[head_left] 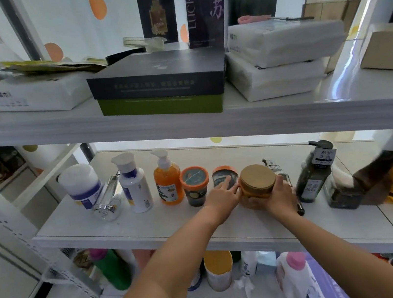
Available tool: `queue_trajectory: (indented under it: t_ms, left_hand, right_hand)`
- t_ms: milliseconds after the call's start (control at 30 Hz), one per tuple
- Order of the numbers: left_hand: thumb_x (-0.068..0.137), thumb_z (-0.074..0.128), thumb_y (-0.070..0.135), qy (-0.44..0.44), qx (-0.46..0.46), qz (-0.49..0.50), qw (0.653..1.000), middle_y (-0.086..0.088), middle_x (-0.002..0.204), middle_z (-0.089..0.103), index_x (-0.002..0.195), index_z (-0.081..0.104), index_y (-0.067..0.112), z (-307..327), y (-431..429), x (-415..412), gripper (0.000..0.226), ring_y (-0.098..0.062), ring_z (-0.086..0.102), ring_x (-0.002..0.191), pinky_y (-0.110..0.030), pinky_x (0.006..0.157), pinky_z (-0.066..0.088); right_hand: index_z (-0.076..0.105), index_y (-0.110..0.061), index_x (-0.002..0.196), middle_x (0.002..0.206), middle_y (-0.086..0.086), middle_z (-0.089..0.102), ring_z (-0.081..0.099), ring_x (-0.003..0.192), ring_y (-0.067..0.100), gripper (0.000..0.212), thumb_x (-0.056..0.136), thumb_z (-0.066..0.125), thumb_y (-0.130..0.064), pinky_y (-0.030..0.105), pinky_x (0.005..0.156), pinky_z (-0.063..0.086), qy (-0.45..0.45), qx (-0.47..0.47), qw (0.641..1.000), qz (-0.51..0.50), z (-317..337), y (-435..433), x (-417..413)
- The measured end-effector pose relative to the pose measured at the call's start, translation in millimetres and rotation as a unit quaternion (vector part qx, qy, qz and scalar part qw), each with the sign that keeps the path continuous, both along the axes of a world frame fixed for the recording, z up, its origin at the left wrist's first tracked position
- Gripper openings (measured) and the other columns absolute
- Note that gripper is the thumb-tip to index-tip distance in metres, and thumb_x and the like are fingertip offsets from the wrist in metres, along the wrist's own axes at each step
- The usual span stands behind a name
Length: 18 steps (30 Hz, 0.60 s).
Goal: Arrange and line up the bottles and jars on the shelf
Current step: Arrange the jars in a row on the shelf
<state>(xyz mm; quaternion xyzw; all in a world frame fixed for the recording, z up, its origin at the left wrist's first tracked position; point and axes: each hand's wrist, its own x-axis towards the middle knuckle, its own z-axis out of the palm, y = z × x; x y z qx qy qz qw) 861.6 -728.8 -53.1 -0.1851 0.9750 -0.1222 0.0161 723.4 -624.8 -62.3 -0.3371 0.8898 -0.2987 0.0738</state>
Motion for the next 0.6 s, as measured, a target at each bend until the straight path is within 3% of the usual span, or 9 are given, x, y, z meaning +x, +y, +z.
queue_trajectory:
  t_ms: [100,200,300,400,500,600]
  left_hand:
    - [0.093,0.051,0.001,0.007,0.009,0.011,1.0,-0.01,0.157,0.025,0.144,0.032,0.01,0.0,1.5,2.7,0.055,-0.038,0.017,0.145,-0.05,0.107,0.038]
    - [0.094,0.051,0.006,0.034,-0.002,0.006,0.999,-0.015,0.151,0.035,0.132,0.046,0.007,1.5,-3.3,10.8,0.039,-0.038,0.029,0.14,-0.047,0.108,0.038]
    - [0.092,0.057,0.02,0.139,-0.019,-0.054,0.989,-0.015,0.124,0.061,0.113,0.061,0.006,7.1,-9.2,29.5,0.026,-0.031,0.056,0.118,-0.041,0.102,0.045]
    - [0.082,0.07,0.018,0.272,-0.06,-0.11,0.954,-0.01,0.101,0.067,0.095,0.065,0.009,7.2,-19.8,60.0,0.016,-0.025,0.065,0.096,-0.036,0.084,0.054]
    - [0.082,0.07,0.013,0.369,-0.087,-0.039,0.925,-0.014,0.102,0.064,0.099,0.06,0.007,4.6,-33.2,94.3,0.021,-0.028,0.062,0.091,-0.037,0.076,0.057]
    - [0.081,0.072,0.016,0.471,-0.085,0.114,0.871,-0.018,0.093,0.061,0.098,0.051,0.006,3.0,-49.4,130.0,0.028,-0.03,0.059,0.083,-0.037,0.074,0.054]
  right_hand:
    - [0.028,-0.013,0.136,0.134,0.017,0.045,0.041,0.125,0.034,0.106,0.056,0.081,-0.057,0.044,0.106,0.035,0.008,-0.02,1.0,0.003,0.2,-0.1,2.6]
    - [0.027,-0.004,0.142,0.14,0.02,0.039,0.038,0.13,0.035,0.111,0.057,0.083,-0.049,0.043,0.113,0.024,0.135,-0.112,0.984,0.037,-0.9,3.1,13.0]
    - [0.026,-0.006,0.139,0.141,0.021,0.035,0.031,0.133,0.033,0.104,0.063,0.075,-0.057,0.039,0.117,0.011,0.279,-0.166,0.939,0.113,5.6,-3.1,33.2]
    - [0.028,-0.01,0.135,0.135,0.012,0.03,0.03,0.129,0.027,0.095,0.066,0.075,-0.054,0.039,0.118,0.01,0.341,-0.18,0.903,0.186,15.6,-24.5,56.8]
    - [0.029,-0.01,0.133,0.132,0.01,0.031,0.031,0.128,0.024,0.093,0.065,0.076,-0.053,0.041,0.119,0.015,0.346,-0.177,0.894,0.222,25.3,-46.5,82.7]
    - [0.032,-0.009,0.131,0.13,0.014,0.045,0.04,0.125,0.026,0.087,0.068,0.076,-0.05,0.044,0.115,0.027,0.303,-0.174,0.904,0.248,28.6,-65.5,108.5]
